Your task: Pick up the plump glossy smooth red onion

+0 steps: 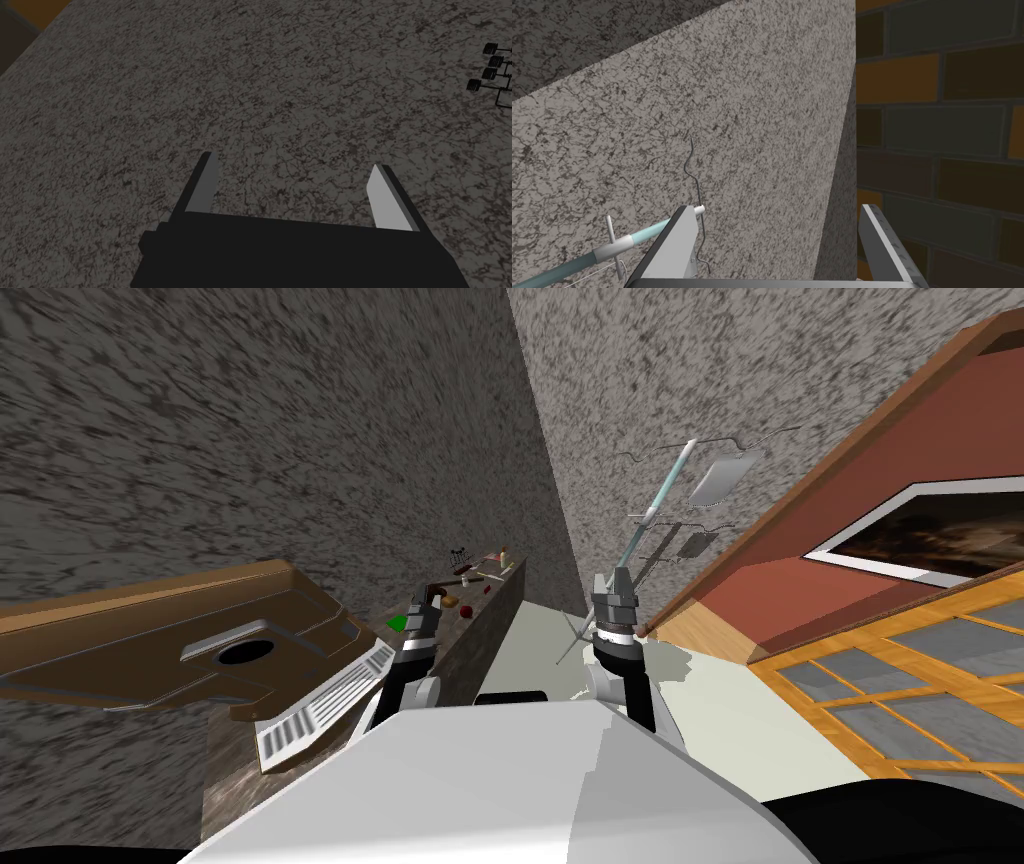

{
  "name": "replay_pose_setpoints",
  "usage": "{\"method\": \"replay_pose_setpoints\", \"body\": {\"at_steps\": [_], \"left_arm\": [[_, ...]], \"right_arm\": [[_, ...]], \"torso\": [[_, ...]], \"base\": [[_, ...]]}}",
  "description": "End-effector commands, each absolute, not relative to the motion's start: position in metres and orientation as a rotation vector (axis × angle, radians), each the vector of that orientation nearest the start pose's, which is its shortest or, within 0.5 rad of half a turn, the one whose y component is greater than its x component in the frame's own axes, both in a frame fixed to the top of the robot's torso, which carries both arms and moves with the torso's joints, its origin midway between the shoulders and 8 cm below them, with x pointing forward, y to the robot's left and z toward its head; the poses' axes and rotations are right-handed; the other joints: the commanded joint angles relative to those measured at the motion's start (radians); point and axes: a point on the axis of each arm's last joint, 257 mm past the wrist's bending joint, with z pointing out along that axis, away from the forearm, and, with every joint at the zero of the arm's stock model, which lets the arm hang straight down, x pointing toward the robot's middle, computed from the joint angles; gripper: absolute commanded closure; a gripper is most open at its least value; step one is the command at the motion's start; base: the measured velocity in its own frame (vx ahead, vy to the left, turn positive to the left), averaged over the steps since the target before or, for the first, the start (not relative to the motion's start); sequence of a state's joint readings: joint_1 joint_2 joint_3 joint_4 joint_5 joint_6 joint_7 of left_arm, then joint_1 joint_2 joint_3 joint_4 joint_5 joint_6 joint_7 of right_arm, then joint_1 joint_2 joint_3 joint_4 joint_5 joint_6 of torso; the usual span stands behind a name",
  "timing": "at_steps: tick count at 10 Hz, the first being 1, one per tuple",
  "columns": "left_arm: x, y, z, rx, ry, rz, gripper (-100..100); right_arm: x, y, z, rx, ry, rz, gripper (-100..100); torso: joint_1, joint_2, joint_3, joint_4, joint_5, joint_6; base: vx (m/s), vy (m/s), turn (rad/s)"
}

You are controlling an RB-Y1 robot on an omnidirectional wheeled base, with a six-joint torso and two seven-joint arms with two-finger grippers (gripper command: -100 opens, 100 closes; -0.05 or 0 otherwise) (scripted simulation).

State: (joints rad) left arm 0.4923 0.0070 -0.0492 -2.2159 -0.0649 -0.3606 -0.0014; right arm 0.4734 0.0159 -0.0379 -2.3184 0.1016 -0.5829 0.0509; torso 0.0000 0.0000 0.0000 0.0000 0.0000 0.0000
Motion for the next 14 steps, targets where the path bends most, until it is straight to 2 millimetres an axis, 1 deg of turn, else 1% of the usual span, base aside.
{"method": "replay_pose_setpoints", "body": {"at_steps": [1,2,3,7,11,14], "left_arm": [[0.382,0.264,-0.040,-0.777,0.841,-1.234,-100],[0.382,0.266,-0.044,-0.781,0.859,-1.222,-100],[0.384,0.272,-0.053,-0.796,0.901,-1.191,-100],[0.386,0.288,-0.078,-0.848,0.993,-1.108,-100],[0.384,0.310,-0.110,-0.920,1.099,-1.003,-100],[0.379,0.328,-0.135,-0.976,1.183,-0.915,-100]], "right_arm": [[0.322,-0.271,0.063,0.466,0.569,1.191,0],[0.322,-0.271,0.063,0.466,0.569,1.192,0],[0.322,-0.271,0.063,0.466,0.569,1.191,0],[0.322,-0.271,0.063,0.466,0.569,1.191,0],[0.322,-0.271,0.063,0.466,0.569,1.191,0],[0.322,-0.271,0.063,0.466,0.569,1.191,0]], "torso": [[0.000,0.000,0.000,0.000,0.000,0.000],[0.000,0.000,0.000,0.000,0.000,0.000],[0.001,0.000,0.000,0.000,0.000,0.000],[0.001,-0.001,0.000,0.000,0.000,0.000],[0.001,-0.001,0.000,0.000,0.000,0.000],[0.002,-0.001,-0.001,0.000,0.000,0.000]], "base": [[0.005,0.002,-0.112],[0.009,0.010,-0.103],[0.014,0.012,-0.185],[0.014,0.014,-0.133],[0.012,0.015,-0.157],[0.013,0.019,-0.191]]}}
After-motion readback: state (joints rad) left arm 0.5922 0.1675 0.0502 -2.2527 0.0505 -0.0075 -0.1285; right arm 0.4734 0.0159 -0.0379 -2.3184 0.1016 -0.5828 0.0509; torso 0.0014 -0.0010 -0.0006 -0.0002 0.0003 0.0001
